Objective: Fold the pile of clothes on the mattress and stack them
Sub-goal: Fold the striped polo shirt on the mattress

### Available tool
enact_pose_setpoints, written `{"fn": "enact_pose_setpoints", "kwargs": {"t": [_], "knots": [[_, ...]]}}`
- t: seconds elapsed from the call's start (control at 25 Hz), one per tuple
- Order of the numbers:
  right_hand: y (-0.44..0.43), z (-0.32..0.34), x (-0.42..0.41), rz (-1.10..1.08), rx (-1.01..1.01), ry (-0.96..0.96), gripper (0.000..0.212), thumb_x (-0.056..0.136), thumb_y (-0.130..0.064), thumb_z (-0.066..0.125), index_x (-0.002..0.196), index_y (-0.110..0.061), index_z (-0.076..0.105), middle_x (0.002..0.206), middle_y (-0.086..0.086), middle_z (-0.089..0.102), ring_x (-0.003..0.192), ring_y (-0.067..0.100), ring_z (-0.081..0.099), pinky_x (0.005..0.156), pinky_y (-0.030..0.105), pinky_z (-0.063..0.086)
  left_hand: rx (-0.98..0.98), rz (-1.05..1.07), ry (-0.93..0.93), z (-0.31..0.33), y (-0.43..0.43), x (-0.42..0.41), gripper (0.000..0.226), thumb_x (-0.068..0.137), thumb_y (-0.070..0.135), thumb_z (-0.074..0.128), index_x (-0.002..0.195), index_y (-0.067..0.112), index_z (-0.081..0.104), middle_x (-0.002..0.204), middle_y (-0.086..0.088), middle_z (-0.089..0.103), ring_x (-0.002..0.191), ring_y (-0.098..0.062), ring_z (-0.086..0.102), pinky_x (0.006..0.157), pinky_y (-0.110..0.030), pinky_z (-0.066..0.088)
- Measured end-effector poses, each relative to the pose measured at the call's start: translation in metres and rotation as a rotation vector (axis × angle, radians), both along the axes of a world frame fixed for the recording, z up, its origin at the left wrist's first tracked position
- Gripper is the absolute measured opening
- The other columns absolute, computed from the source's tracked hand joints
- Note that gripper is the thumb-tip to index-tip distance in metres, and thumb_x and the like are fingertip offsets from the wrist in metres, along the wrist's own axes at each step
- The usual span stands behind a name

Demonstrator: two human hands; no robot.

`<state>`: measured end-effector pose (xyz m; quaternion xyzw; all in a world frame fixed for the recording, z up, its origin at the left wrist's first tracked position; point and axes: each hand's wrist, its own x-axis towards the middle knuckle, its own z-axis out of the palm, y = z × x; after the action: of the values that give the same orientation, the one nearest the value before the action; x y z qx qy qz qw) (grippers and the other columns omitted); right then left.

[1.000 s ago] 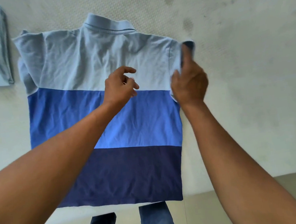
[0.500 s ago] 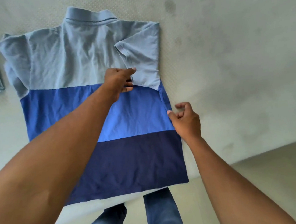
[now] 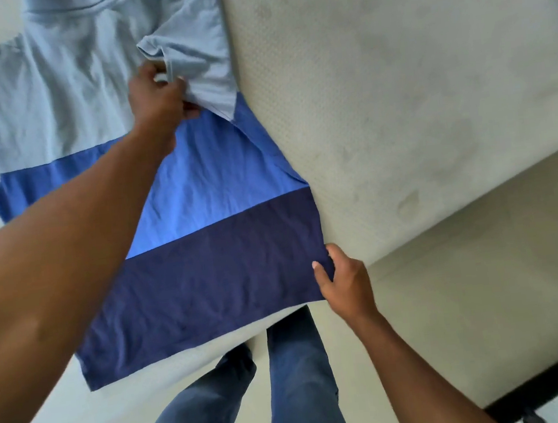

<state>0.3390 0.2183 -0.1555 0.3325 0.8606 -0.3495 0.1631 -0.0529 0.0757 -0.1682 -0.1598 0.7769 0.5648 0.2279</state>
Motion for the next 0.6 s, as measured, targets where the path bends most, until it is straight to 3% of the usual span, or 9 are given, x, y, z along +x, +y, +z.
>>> {"fn": "enact_pose_setpoints", "kwargs": {"t": [0.2, 0.28, 0.4, 0.48, 0.6], "knots": [[-0.075, 0.025, 0.008, 0.339, 0.14, 0.113, 0.036, 0.095, -0.028, 0.061, 0.129, -0.016, 0.06, 0.069, 0.0, 0.068, 0.055, 0.023, 0.064, 0.049, 0.031, 0.049, -0.106, 0.151, 0.256, 0.022, -0.032, -0.018, 0.017, 0.089, 0.014, 0.053, 0.104, 0.017, 0.061, 0.081, -0.008, 0.066, 0.057, -0.027, 0.07, 0.051, -0.032, 0.057], [-0.094, 0.023, 0.009, 0.457, 0.12, 0.042, 0.045, 0.09, -0.03, 0.068, 0.133, -0.02, 0.058, 0.066, -0.004, 0.066, 0.053, 0.018, 0.063, 0.048, 0.03, 0.049, -0.148, 0.216, 0.212, 0.016, -0.049, -0.02, 0.01, 0.09, 0.016, 0.055, 0.099, 0.019, 0.058, 0.086, -0.007, 0.065, 0.058, -0.025, 0.069, 0.052, -0.034, 0.058], [-0.111, 0.016, 0.003, 0.693, 0.133, -0.075, 0.061, 0.08, -0.05, 0.071, 0.132, -0.02, 0.06, 0.065, -0.004, 0.063, 0.051, 0.019, 0.063, 0.048, 0.03, 0.046, -0.153, 0.257, 0.0, 0.003, -0.074, -0.019, 0.013, 0.087, 0.019, 0.06, 0.098, 0.021, 0.054, 0.107, -0.011, 0.068, 0.073, -0.025, 0.075, 0.051, -0.034, 0.059], [-0.106, 0.015, -0.012, 0.719, 0.097, -0.098, 0.053, 0.088, -0.058, 0.059, 0.125, -0.02, 0.058, 0.075, -0.001, 0.068, 0.064, 0.024, 0.068, 0.057, 0.033, 0.048, -0.198, 0.207, -0.112, -0.005, -0.086, -0.015, 0.021, 0.077, 0.02, 0.057, 0.097, 0.02, 0.053, 0.112, -0.016, 0.071, 0.077, -0.025, 0.078, 0.048, -0.029, 0.054], [-0.079, 0.01, -0.058, 0.66, 0.054, -0.113, 0.039, 0.097, -0.054, 0.052, 0.115, -0.022, 0.062, 0.089, 0.002, 0.072, 0.081, 0.026, 0.07, 0.073, 0.037, 0.055, -0.21, 0.144, -0.156, -0.007, -0.09, -0.015, 0.02, 0.075, 0.026, 0.058, 0.093, 0.016, 0.057, 0.097, -0.016, 0.073, 0.075, -0.025, 0.077, 0.053, -0.035, 0.059]]}}
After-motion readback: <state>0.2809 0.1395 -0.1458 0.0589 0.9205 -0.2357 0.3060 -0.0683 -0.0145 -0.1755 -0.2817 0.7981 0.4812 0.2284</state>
